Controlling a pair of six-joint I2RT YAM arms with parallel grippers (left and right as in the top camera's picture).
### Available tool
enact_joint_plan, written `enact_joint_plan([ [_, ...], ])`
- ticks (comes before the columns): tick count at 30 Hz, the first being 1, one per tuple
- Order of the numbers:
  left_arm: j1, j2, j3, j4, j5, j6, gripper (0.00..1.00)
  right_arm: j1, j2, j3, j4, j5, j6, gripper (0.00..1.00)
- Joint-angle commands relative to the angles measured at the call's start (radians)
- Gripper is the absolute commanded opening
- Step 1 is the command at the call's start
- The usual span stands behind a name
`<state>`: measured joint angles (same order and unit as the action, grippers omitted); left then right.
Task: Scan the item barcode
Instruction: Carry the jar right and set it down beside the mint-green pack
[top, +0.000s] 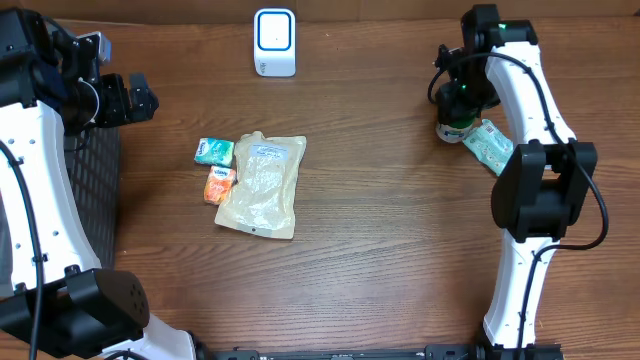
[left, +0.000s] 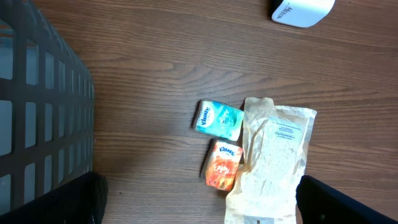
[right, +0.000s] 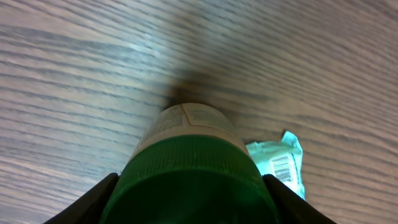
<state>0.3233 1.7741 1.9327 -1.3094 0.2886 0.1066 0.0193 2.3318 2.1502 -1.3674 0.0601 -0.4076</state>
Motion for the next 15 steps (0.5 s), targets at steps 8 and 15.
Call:
enact_joint_plan([
  [8, 0.003, -0.029, 0.017, 0.002, 0.008, -0.008, 1.00, -0.007, -0.012, 0.008, -0.010, 0.006, 0.012, 0.86],
  [15, 0.003, -0.029, 0.017, 0.002, 0.008, -0.008, 1.00, -0.008, -0.012, 0.009, -0.007, 0.006, 0.012, 1.00],
])
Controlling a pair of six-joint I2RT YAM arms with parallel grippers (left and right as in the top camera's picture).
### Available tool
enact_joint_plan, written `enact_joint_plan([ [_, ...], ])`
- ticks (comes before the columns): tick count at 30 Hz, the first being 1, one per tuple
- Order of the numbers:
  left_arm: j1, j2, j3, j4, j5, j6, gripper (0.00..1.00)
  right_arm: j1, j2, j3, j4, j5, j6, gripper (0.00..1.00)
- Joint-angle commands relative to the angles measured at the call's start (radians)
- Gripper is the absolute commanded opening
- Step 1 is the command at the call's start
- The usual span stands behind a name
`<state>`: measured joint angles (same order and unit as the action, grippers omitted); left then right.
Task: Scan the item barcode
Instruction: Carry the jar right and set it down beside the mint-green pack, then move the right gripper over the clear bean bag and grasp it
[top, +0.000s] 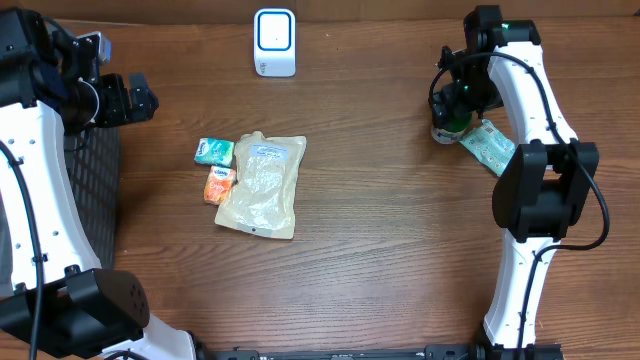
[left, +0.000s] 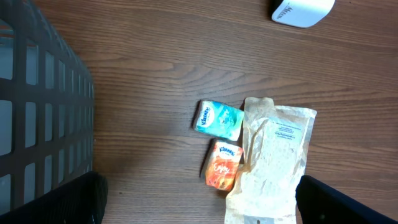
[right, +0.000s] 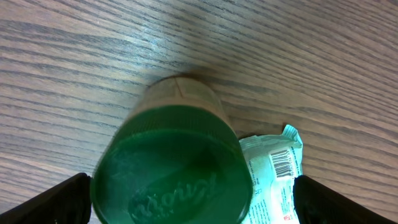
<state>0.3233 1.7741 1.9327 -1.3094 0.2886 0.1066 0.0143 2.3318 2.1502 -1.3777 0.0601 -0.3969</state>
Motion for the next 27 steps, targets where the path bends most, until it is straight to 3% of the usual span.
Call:
enact_joint_plan([
  [1, 0.003, -0.029, 0.017, 0.002, 0.008, -0.008, 1.00, -0.003, -0.012, 0.010, 0.003, 0.006, 0.001, 1.00],
  [7, 0.003, -0.029, 0.017, 0.002, 0.008, -0.008, 0.99, 0.003, -0.018, 0.162, -0.118, -0.110, 0.017, 1.00],
  [15, 0.003, -0.029, 0.017, 0.002, 0.008, -0.008, 1.00, 0.023, -0.027, 0.547, -0.283, -0.504, 0.297, 1.00],
  [21, 0.003, -0.029, 0.017, 0.002, 0.008, -0.008, 0.99, 0.029, -0.025, 0.592, -0.300, -0.763, 0.297, 1.00],
  [27, 0.003, -0.029, 0.017, 0.002, 0.008, -0.008, 0.99, 0.086, -0.025, 0.510, -0.311, -0.717, 0.377, 0.78],
])
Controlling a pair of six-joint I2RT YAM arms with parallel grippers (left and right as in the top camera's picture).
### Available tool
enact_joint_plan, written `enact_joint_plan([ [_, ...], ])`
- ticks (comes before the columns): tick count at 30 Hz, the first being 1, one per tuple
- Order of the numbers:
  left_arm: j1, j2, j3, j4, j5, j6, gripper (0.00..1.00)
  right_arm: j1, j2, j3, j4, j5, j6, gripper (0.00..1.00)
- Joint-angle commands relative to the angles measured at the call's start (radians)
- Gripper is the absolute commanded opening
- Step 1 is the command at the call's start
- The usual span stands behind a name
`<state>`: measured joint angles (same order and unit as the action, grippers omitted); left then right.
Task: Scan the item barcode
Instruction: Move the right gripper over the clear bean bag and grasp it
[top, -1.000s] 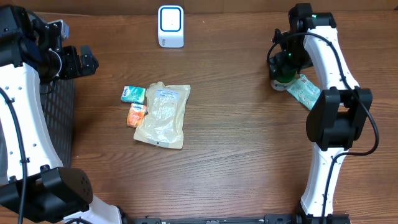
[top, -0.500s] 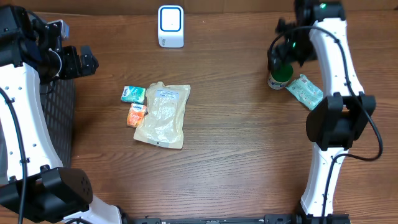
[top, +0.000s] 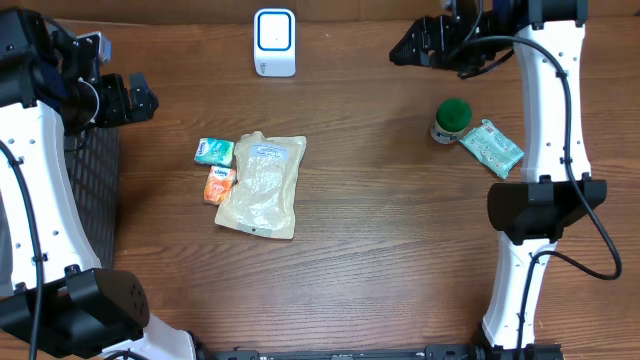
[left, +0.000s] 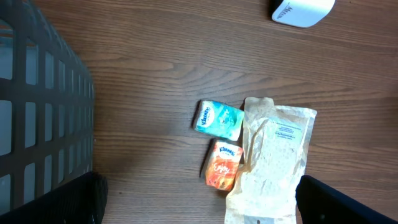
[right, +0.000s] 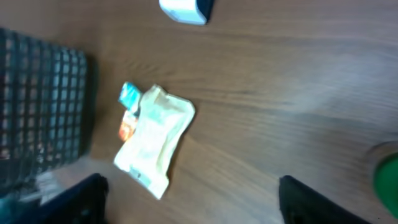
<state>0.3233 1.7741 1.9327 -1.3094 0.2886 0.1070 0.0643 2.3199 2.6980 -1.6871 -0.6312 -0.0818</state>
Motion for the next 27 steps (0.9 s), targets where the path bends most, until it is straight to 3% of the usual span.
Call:
enact_joint_plan([
  [1, 0.003, -0.029, 0.017, 0.002, 0.008, -0.008, 0.99, 0.053, -0.013, -0.061, 0.002, -0.016, 0.084, 0.77],
  [6, 0.003, -0.029, 0.017, 0.002, 0.008, -0.008, 1.00, 0.150, -0.013, -0.193, 0.065, -0.010, 0.099, 0.67],
  [11, 0.003, -0.029, 0.017, 0.002, 0.008, -0.008, 1.00, 0.264, -0.013, -0.365, 0.205, 0.097, 0.244, 0.63],
  [19, 0.003, -0.029, 0.017, 0.002, 0.008, -0.008, 1.00, 0.407, -0.013, -0.661, 0.508, 0.100, 0.394, 0.61],
  [27, 0.003, -0.029, 0.017, 0.002, 0.008, -0.008, 0.99, 0.470, -0.013, -0.873, 0.773, 0.092, 0.550, 0.51],
])
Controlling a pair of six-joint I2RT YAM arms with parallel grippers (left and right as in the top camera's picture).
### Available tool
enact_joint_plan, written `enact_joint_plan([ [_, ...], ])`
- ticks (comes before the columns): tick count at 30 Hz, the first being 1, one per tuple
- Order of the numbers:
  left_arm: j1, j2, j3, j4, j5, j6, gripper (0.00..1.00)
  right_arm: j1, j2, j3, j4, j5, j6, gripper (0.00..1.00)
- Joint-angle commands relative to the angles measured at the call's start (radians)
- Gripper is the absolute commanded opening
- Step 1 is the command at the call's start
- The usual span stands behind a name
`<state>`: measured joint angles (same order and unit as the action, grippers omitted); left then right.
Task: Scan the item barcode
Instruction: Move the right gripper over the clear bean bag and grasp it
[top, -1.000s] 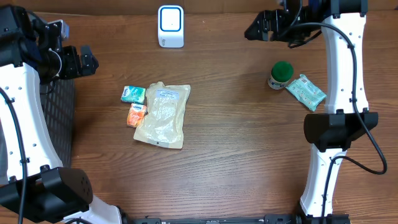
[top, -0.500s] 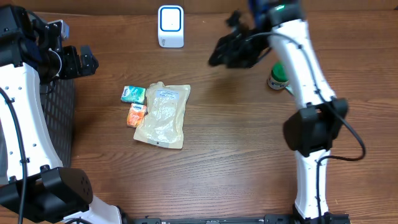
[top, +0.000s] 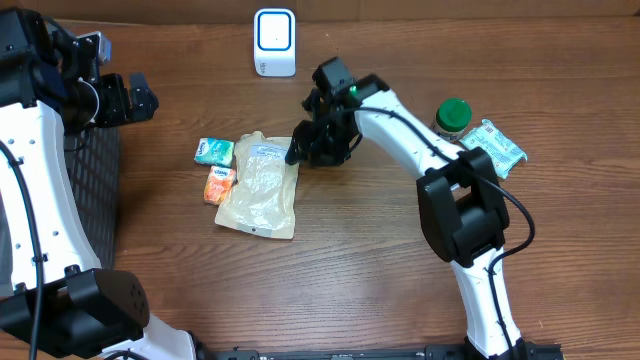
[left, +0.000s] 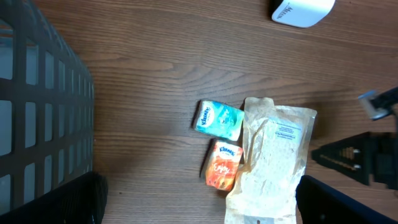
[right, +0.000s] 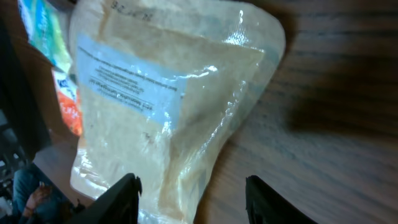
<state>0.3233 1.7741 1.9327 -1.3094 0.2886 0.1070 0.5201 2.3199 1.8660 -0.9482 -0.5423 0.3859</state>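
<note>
A clear pouch of pale grain with a printed label (top: 260, 185) lies flat left of the table's middle; it also shows as the pouch (left: 273, 162) and the pouch (right: 168, 106). My right gripper (top: 298, 152) is low over its upper right edge, open, with the pouch's edge between its fingers (right: 124, 199). The white scanner (top: 274, 42) stands at the back edge. My left gripper (top: 125, 100) hangs open at the far left, high above the table, holding nothing.
A teal tissue pack (top: 214, 151) and an orange pack (top: 219, 184) touch the pouch's left side. A green-lidded jar (top: 452, 116) and a mint packet (top: 495, 143) stand at the right. A dark mesh basket (top: 95, 200) fills the left edge.
My right arm was raised at the back right, far from the pouch; it now reaches left and sits low at the pouch's upper right edge, still open. The left arm has not moved.
My right gripper was shut round the green-lidded jar beside the mint packet. Then its fingers stood wide apart above the jar, which stayed standing there. Then the arm was up at the back right, and now it is down at the pouch.
</note>
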Motion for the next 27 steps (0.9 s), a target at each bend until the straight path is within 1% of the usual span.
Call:
enact_joint_plan([
  [1, 0.003, -0.029, 0.017, 0.002, 0.008, -0.008, 1.00, 0.023, -0.013, -0.064, 0.065, 0.002, 0.098, 0.50],
  [5, 0.003, -0.029, 0.017, 0.002, 0.008, -0.008, 1.00, 0.048, -0.013, -0.117, 0.148, 0.003, 0.151, 0.51],
  [11, 0.003, -0.029, 0.017, 0.002, 0.008, -0.008, 1.00, 0.076, -0.013, -0.154, 0.217, 0.010, 0.217, 0.52],
  [14, 0.003, -0.029, 0.017, 0.002, 0.008, -0.008, 0.99, 0.096, -0.013, -0.171, 0.241, 0.061, 0.277, 0.51],
  [16, 0.003, -0.029, 0.017, 0.002, 0.008, -0.008, 1.00, 0.113, -0.013, -0.191, 0.260, 0.119, 0.323, 0.49],
  [18, 0.003, -0.029, 0.017, 0.002, 0.008, -0.008, 0.99, 0.129, -0.013, -0.217, 0.283, 0.153, 0.351, 0.43],
  [25, 0.003, -0.029, 0.017, 0.002, 0.008, -0.008, 0.99, 0.126, -0.014, -0.230, 0.288, 0.173, 0.342, 0.04],
  [27, 0.003, -0.029, 0.017, 0.002, 0.008, -0.008, 0.99, 0.117, -0.018, -0.225, 0.285, 0.146, 0.305, 0.04],
])
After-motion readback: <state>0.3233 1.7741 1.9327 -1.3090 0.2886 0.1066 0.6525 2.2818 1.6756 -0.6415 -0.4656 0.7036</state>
